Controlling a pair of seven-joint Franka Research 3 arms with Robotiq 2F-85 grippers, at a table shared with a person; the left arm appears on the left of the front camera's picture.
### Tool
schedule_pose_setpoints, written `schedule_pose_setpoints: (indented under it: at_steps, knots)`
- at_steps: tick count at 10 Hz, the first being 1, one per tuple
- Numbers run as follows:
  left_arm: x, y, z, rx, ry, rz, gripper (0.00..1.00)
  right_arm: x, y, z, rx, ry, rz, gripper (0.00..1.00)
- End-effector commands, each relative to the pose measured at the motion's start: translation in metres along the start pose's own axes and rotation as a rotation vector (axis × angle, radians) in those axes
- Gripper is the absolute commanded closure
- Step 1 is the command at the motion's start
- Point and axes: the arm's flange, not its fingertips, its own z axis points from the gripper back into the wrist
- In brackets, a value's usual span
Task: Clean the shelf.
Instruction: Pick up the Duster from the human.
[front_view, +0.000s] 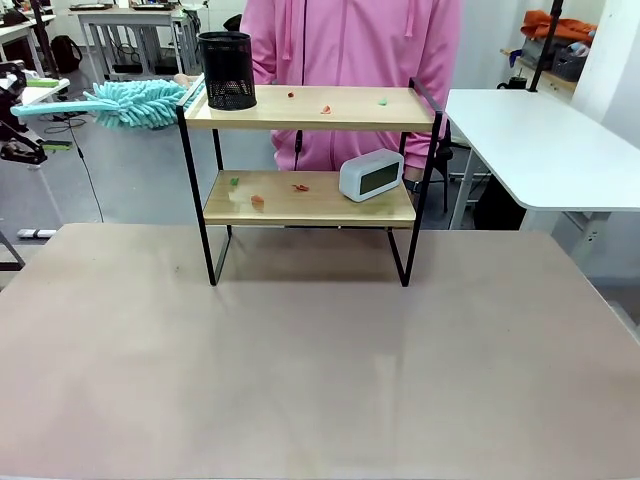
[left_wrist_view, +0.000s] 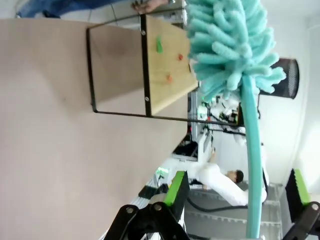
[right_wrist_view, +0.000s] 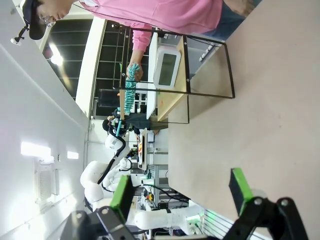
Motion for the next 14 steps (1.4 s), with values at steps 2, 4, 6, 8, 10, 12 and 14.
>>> schedule_pose_setpoints:
  at_steps: [2,4,6,8,10,12,14]
  knots:
    - [0.006,-0.011,-0.012,0.004,0.120,0.013,0.00,0.003,0.001,-0.001,0.020,-0.012,0.027,0.00]
    - [0.008,-0.012,-0.016,-0.011,0.120,0.011,0.00,0.003,0.001,-0.001,0.020,-0.012,0.027,0.00]
    - [0.007,-0.016,-0.014,-0.021,0.108,0.006,0.00,0.003,0.001,-0.001,0.020,-0.012,0.027,0.00]
    - [0.005,-0.016,-0.014,-0.028,0.100,0.010,0.00,0.003,0.001,-0.001,0.020,-0.012,0.027,0.00]
    - [0.006,-0.017,-0.015,-0.030,0.088,0.003,0.59,0.003,0.001,-0.001,0.020,-0.012,0.027,0.00]
    - [0.006,-0.019,-0.016,-0.036,0.092,-0.012,1.00,0.003,0.001,-0.001,0.020,-0.012,0.027,0.00]
    - [0.005,-0.019,-0.016,-0.045,0.086,-0.015,1.00,0.003,0.001,-0.001,0.020,-0.012,0.027,0.00]
